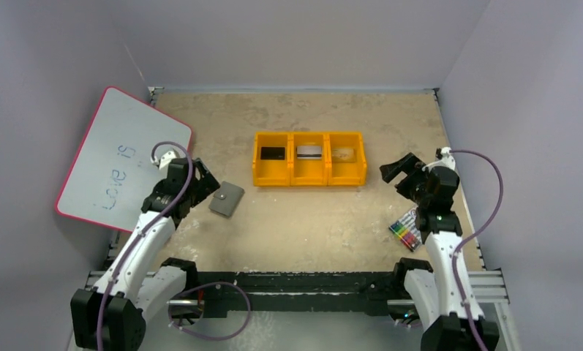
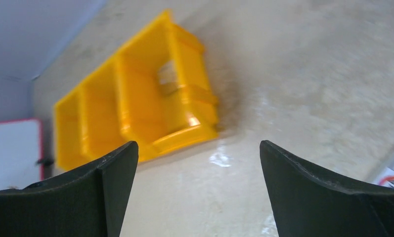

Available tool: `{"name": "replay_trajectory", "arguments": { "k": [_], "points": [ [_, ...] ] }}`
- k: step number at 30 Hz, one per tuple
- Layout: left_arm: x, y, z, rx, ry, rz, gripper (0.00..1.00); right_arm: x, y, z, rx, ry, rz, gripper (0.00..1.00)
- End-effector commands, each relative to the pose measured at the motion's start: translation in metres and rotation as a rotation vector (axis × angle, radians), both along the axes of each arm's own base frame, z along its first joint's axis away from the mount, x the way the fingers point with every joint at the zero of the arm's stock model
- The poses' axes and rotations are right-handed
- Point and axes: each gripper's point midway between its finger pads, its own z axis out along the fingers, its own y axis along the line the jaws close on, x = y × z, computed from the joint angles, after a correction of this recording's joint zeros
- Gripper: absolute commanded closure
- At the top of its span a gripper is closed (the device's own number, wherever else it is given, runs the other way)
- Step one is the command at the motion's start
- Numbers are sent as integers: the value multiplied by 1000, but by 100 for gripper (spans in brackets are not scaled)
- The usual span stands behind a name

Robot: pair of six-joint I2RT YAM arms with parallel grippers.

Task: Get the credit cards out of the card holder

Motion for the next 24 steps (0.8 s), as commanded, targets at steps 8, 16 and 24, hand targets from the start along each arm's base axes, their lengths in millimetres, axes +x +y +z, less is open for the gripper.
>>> {"name": "replay_trajectory", "arguments": {
  "k": [8, 16, 24],
  "points": [
    [6, -27, -77, -112, 201, -11, 6, -24, 71, 17, 127, -103, 435, 8],
    [3, -71, -94, -3, 263, -212, 17, -22, 70, 25, 94, -117, 456, 9],
    [-9, -71, -105, 40, 288, -283, 48, -23, 70, 8, 112, -69, 450, 11]
  ]
}}
